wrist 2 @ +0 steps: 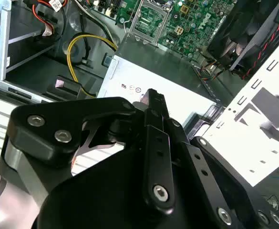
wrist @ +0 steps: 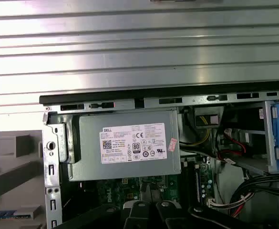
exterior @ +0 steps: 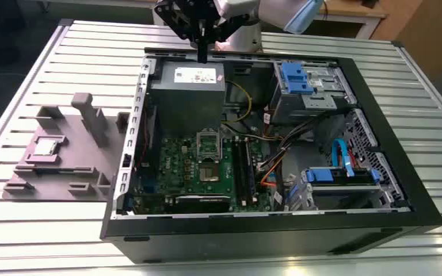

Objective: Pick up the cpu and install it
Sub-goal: 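Reach for the cpu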

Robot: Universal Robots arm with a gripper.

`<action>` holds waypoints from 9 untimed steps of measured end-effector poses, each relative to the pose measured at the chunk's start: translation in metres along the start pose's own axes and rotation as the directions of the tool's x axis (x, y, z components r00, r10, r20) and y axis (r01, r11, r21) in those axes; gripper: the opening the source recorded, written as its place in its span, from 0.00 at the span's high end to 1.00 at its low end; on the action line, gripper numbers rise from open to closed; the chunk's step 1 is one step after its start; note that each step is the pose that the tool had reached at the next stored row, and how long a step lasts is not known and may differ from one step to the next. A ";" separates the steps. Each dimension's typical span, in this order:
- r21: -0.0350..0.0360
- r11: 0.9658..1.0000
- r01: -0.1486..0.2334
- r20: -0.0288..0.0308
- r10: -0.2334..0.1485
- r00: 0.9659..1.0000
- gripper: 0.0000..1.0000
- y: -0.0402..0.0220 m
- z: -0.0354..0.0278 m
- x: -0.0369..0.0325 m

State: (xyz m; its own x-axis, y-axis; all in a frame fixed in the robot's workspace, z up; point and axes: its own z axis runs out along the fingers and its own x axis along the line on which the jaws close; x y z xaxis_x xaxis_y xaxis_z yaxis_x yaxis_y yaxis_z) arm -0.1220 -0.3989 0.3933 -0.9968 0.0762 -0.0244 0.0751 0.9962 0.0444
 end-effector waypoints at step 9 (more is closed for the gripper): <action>0.000 1.000 0.000 0.000 0.000 1.000 0.90 0.0000 0.0000 0.0000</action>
State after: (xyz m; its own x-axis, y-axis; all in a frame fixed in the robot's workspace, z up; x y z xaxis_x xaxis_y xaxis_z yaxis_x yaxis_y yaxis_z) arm -0.1220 -0.3989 0.3933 -0.9968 0.0762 -0.0245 0.0751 0.9962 0.0444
